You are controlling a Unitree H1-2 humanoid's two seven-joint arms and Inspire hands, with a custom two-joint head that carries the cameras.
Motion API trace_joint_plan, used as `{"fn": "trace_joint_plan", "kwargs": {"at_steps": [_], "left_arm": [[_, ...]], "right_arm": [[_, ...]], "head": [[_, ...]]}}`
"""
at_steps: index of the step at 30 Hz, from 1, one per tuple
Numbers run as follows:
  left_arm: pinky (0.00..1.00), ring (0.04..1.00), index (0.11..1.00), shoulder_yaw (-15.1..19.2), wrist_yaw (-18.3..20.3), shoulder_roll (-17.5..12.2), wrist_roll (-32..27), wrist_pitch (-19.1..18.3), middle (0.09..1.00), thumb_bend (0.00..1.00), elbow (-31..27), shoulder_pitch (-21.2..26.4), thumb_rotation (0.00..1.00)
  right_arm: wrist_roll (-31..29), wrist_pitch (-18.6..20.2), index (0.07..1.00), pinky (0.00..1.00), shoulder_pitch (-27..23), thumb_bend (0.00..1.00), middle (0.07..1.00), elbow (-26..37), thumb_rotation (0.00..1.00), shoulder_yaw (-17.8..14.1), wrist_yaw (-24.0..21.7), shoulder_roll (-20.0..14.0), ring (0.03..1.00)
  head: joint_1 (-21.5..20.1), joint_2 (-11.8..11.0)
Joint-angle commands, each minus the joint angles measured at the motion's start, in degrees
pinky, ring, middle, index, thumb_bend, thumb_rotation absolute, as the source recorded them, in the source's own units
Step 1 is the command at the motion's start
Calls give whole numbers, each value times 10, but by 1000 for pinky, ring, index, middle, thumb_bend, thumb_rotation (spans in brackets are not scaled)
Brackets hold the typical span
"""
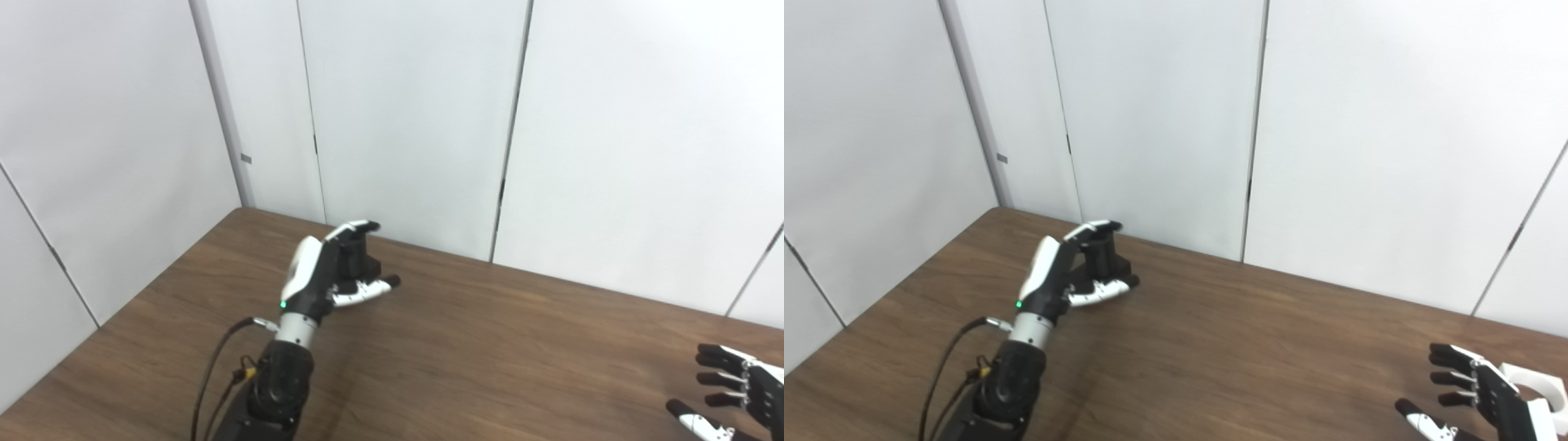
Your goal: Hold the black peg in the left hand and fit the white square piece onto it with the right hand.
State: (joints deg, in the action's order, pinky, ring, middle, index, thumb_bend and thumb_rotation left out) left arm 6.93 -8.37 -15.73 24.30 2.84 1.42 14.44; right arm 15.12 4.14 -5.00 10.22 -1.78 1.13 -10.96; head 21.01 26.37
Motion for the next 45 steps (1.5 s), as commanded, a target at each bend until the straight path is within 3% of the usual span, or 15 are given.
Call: {"fn": "trace_joint_plan", "kwargs": {"at_steps": [1, 9, 15, 18, 25, 28, 33, 38, 45], "left_arm": [[679, 798, 777, 8, -21, -25, 21, 5, 821, 869, -15, 33, 290], [791, 898, 825, 18, -12, -56, 40, -51, 909, 925, -38, 41, 336], [741, 931, 868, 11, -15, -62, 91, -116, 957, 981, -50, 49, 347], [731, 952, 886, 2, -11, -66, 124, -155, 984, 998, -50, 54, 376], [883, 1000, 927, -35, 32, -94, 176, -225, 1000, 1000, -38, 70, 468], [905, 1000, 909, -49, 47, -107, 188, -244, 1000, 1000, -27, 76, 503], [859, 1000, 887, -65, 64, -126, 189, -257, 1000, 1000, 10, 87, 544], [835, 998, 873, -64, 60, -133, 170, -247, 1000, 1000, 51, 94, 537], [854, 1000, 883, -75, 57, -142, 168, -244, 1000, 1000, 97, 106, 548]], "right_arm": [[-4, -19, 707, 547, -14, 489, 718, 20, 0, -3, 1, -6, 662], [2, -10, 709, 554, -14, 489, 721, 22, 0, -3, 1, -7, 662], [-2, -8, 708, 550, -14, 486, 719, 27, 0, -3, -1, -6, 655], [3, -2, 715, 558, -14, 484, 723, 31, 0, -2, -1, -6, 661], [-6, -5, 706, 541, -15, 481, 719, 30, 0, -6, 2, -2, 650], [-4, -2, 708, 545, -13, 480, 720, 34, 0, -4, -1, -3, 653], [2, 1, 703, 544, -12, 486, 720, 38, 0, -3, 0, -3, 655], [2, -1, 693, 557, -12, 503, 711, 38, 0, -2, 0, -2, 649], [1, 12, 701, 537, -12, 491, 721, 41, 0, -3, 0, 1, 649]], "head": [[1, 1], [2, 2], [4, 7], [4, 8], [5, 11], [4, 13], [2, 17], [2, 20], [0, 24]]}}
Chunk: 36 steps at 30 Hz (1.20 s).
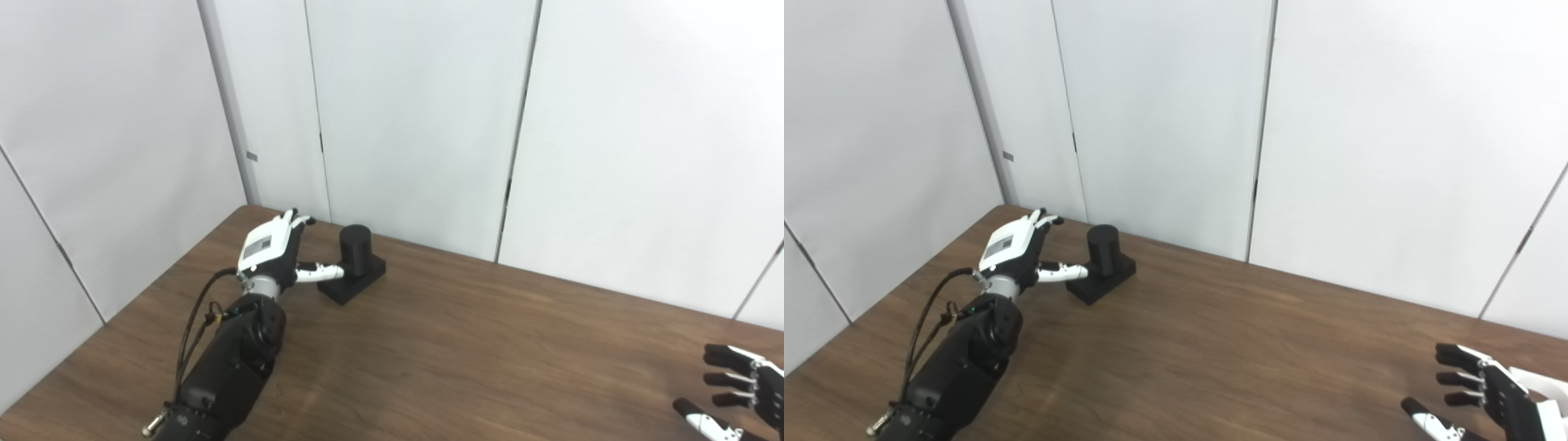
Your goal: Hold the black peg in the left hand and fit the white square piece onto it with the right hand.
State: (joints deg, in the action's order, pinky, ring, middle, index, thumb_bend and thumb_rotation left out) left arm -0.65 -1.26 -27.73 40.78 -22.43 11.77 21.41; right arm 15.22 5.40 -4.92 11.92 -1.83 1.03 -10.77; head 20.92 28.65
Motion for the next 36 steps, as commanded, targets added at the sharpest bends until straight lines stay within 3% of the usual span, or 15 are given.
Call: {"fn": "trace_joint_plan", "kwargs": {"at_steps": [1, 12, 16, 36], "left_arm": [[855, 1000, 885, -4, -12, -23, 7, 6, 1000, 1000, 0, 39, 544], [779, 983, 884, -56, -14, -29, 29, -13, 1000, 1000, 57, 65, 552], [802, 977, 884, -67, -20, -27, 23, 0, 1000, 1000, 75, 69, 569], [845, 994, 875, -99, -23, -12, 18, -9, 1000, 1000, 110, 78, 607]], "right_arm": [[0, 3, 703, 536, -12, 489, 724, 26, 0, -2, 0, 0, 651], [5, 15, 694, 518, -11, 498, 720, 36, 0, -2, 2, 2, 635], [7, 3, 685, 505, -11, 498, 715, 31, 0, -2, 7, 1, 621], [-5, -12, 669, 508, -9, 490, 711, 21, 0, -7, 7, -7, 632]], "head": [[0, 1], [-7, 7], [-7, 7], [-7, 18]]}}
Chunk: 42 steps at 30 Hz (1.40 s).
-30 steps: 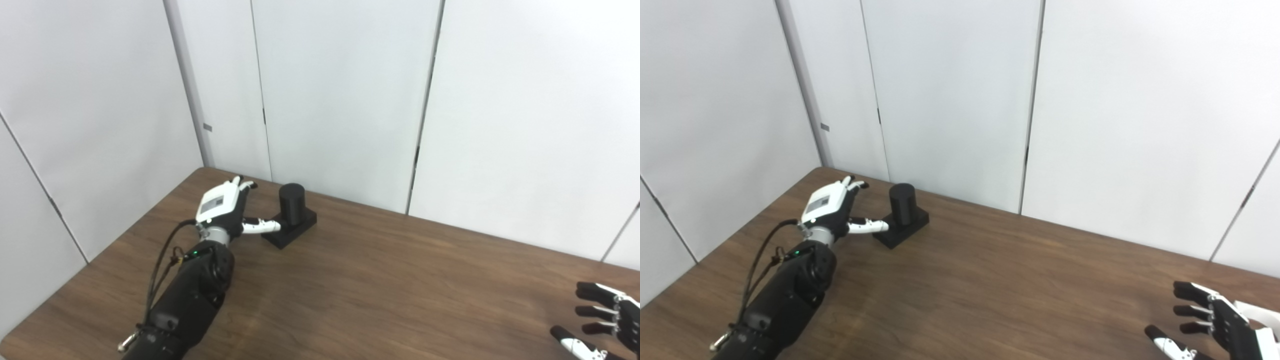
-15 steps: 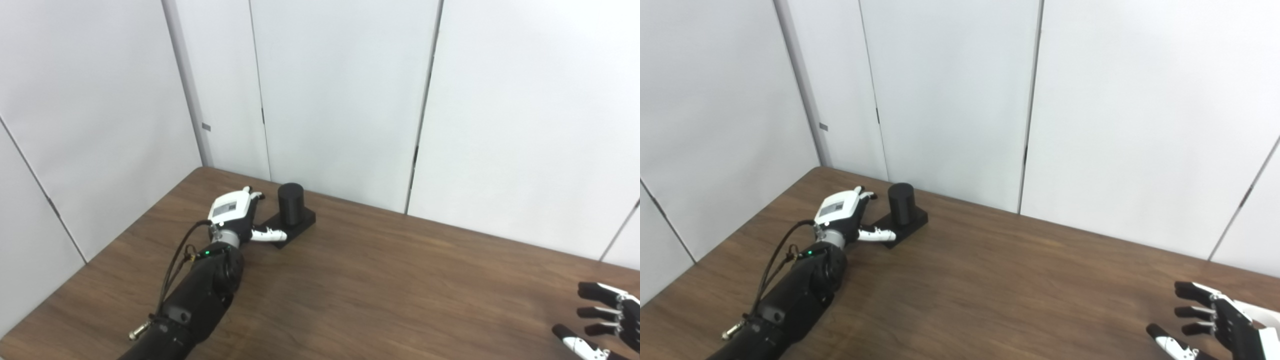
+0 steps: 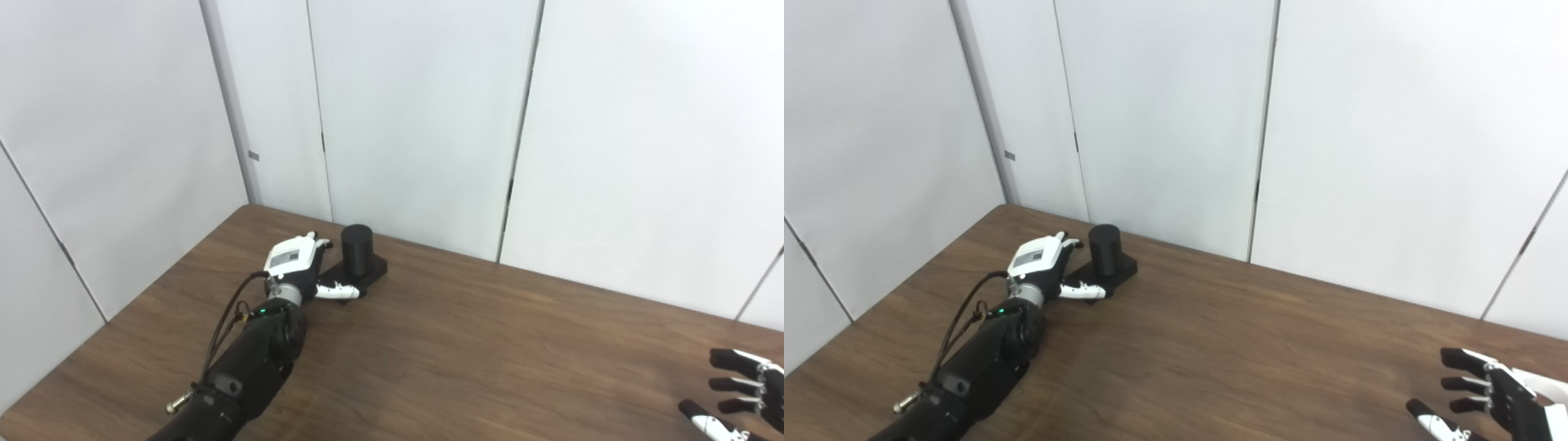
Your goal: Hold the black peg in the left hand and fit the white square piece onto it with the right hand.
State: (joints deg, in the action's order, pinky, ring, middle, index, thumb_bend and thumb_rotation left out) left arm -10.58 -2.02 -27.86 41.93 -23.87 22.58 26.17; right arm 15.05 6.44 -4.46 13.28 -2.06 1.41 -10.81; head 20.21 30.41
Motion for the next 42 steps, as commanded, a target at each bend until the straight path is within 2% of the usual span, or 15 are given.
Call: {"fn": "trace_joint_plan", "kwargs": {"at_steps": [1, 14, 17, 23, 36, 39, 40, 42], "left_arm": [[845, 995, 875, -1, -16, -10, 7, 5, 1000, 1000, 4, 31, 612], [822, 988, 852, -16, -32, -4, 10, 2, 1000, 1000, 32, 37, 570], [818, 987, 850, -22, -36, -5, 14, 1, 1000, 1000, 44, 43, 566], [825, 986, 840, -22, -44, -5, 9, 2, 1000, 1000, 51, 44, 553], [803, 975, 818, -22, -35, -4, -5, -4, 988, 997, 71, 47, 525], [821, 979, 727, -31, -14, -9, -7, 2, 969, 936, 72, 47, 522], [828, 979, 672, -33, -7, -10, -11, 9, 955, 902, 71, 46, 496], [840, 971, 607, -38, 10, -15, -20, 26, 928, 822, 67, 43, 429]], "right_arm": [[-3, -24, 669, 510, -14, 491, 711, 6, 0, -5, 3, -7, 634], [-1, -9, 650, 503, -10, 494, 700, 22, 0, -8, 0, -6, 629], [0, -19, 645, 496, -9, 495, 693, 18, 0, -7, 1, -10, 620], [4, -12, 644, 500, -6, 500, 692, 23, 0, -8, 0, -10, 630], [1, 2, 641, 500, -4, 495, 696, 31, 0, -10, -3, -7, 631], [-1, -3, 637, 491, -4, 495, 691, 29, 0, -11, -1, -6, 620], [-1, -3, 551, 480, -5, 496, 680, 29, 66, -11, -1, -7, 611], [0, 1, 507, 475, -4, 496, 677, 32, 100, -11, -2, -7, 611]], "head": [[-1, 3], [-4, 10], [-3, 12], [-5, 15], [-8, 23], [-8, 24], [-8, 25], [-8, 26]]}}
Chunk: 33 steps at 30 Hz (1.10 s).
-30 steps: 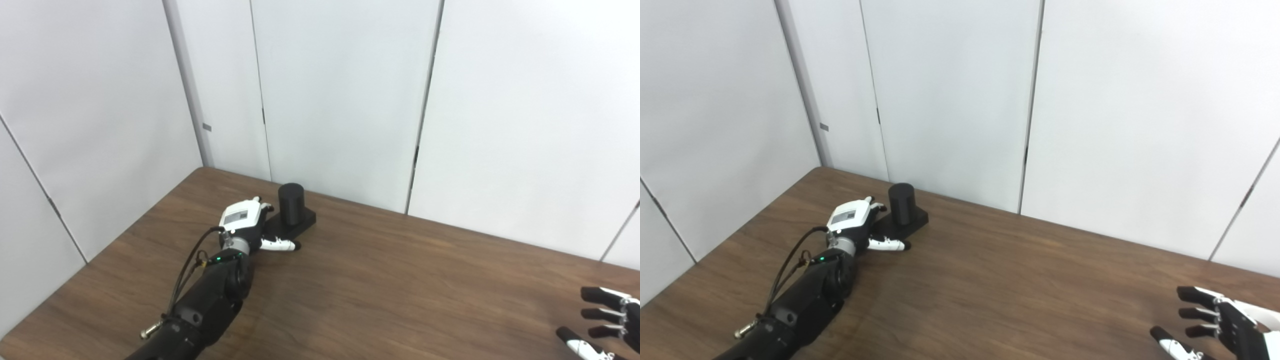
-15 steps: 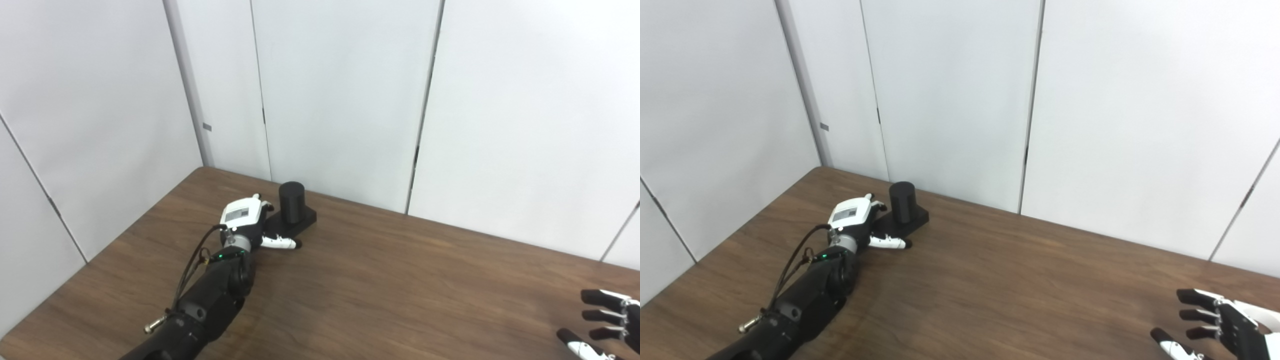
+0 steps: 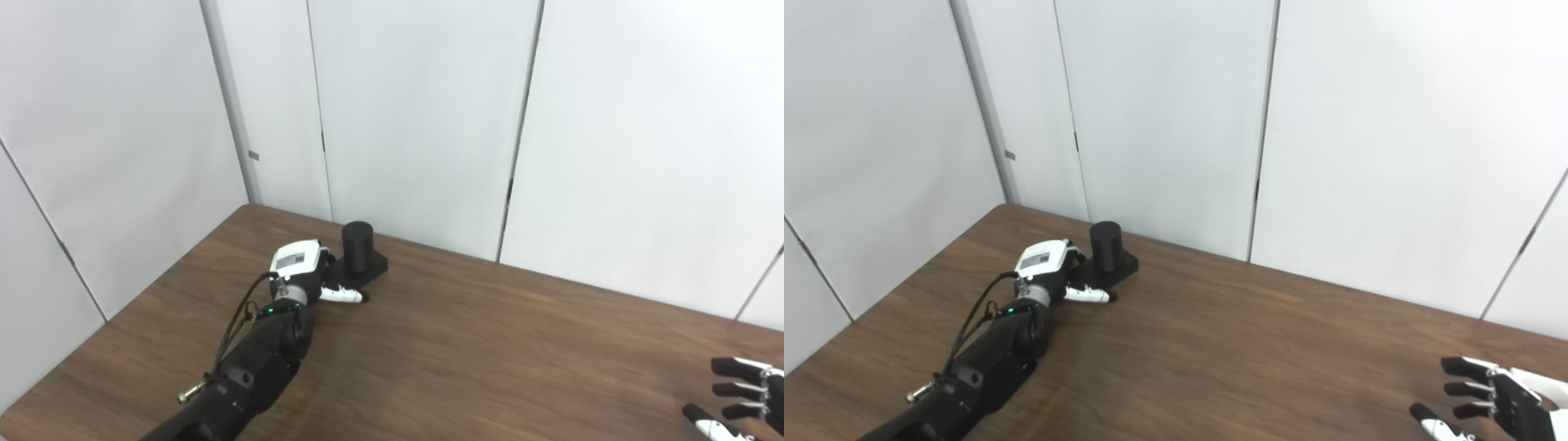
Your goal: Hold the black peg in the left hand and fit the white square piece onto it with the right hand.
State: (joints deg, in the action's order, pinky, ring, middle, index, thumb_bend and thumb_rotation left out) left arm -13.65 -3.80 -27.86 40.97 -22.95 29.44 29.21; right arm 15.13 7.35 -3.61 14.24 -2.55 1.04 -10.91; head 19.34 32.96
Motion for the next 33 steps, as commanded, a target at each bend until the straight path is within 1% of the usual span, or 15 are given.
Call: {"fn": "trace_joint_plan", "kwargs": {"at_steps": [1, 3, 4, 6, 9, 13, 16, 19, 20, 21, 23, 27, 29, 31, 33], "left_arm": [[824, 955, 587, -10, 36, -18, -13, 22, 908, 788, -5, 12, 389], [816, 935, 573, -14, 48, -21, -18, 28, 888, 748, -12, 10, 328], [790, 913, 560, -16, 52, -22, -19, 28, 873, 728, -14, 9, 282], [762, 897, 559, -19, 56, -22, -18, 27, 863, 723, -15, 10, 251], [712, 886, 554, -27, 64, -25, -14, 23, 856, 714, -17, 11, 251], [664, 866, 547, -33, 63, -22, -12, 20, 848, 726, -16, 11, 246], [667, 879, 545, -35, 74, -23, -20, 26, 861, 741, -23, 7, 256], [696, 897, 539, -36, 88, -25, -33, 47, 878, 776, -32, 1, 225], [720, 909, 508, -36, 95, -26, -41, 56, 887, 626, -36, -1, 135], [745, 915, 497, -36, 104, -27, -48, 65, 895, 575, -39, -3, 103], [739, 913, 489, -37, 122, -27, -67, 81, 906, 534, -48, -7, 72], [668, 864, 489, -37, 118, -20, -84, 122, 875, 523, -73, -25, 59], [665, 858, 489, -41, 115, -17, -83, 137, 872, 523, -89, -34, 60], [658, 849, 490, -52, 113, -16, -75, 160, 870, 523, -98, -40, 63], [666, 852, 491, -65, 117, -17, -67, 176, 874, 522, -109, -43, 66]], "right_arm": [[-1, -7, 497, 473, -13, 496, 679, 23, 108, -6, 1, -6, 610], [1, -8, 493, 469, -13, 496, 679, 23, 111, -6, 2, -7, 606], [2, -10, 492, 467, -13, 496, 679, 22, 112, -6, 2, -7, 605], [1, -13, 491, 465, -13, 496, 678, 20, 112, -6, 3, -7, 605], [-3, -16, 491, 465, -13, 496, 677, 19, 112, -7, 2, -7, 605], [-2, -7, 491, 476, -14, 496, 681, 24, 112, -7, 1, -7, 612], [-3, -16, 491, 473, -14, 496, 676, 19, 112, -7, 2, -8, 605], [-3, -12, 491, 478, -15, 496, 675, 20, 112, -8, 2, -7, 608], [-2, -12, 491, 482, -15, 496, 679, 19, 113, -8, 2, -7, 612], [0, -10, 491, 484, -15, 496, 680, 19, 113, -8, 2, -8, 617], [0, -16, 491, 480, -15, 496, 679, 15, 113, -7, 2, -10, 610], [-5, -29, 491, 476, -16, 496, 679, 5, 114, -9, 1, -13, 608], [-6, -33, 491, 472, -15, 496, 678, 3, 114, -8, 1, -15, 605], [-7, -38, 491, 467, -15, 496, 680, 2, 114, -7, 0, -16, 600], [-8, -44, 491, 463, -15, 496, 678, -1, 114, -7, 1, -17, 597]], "head": [[1, 0], [0, 1], [0, 1], [0, 1], [0, 3], [0, 4], [-3, 6], [-7, 7], [-7, 7], [-7, 7], [-14, 7], [-16, 9], [-17, 10], [-21, 14], [-21, 14]]}}
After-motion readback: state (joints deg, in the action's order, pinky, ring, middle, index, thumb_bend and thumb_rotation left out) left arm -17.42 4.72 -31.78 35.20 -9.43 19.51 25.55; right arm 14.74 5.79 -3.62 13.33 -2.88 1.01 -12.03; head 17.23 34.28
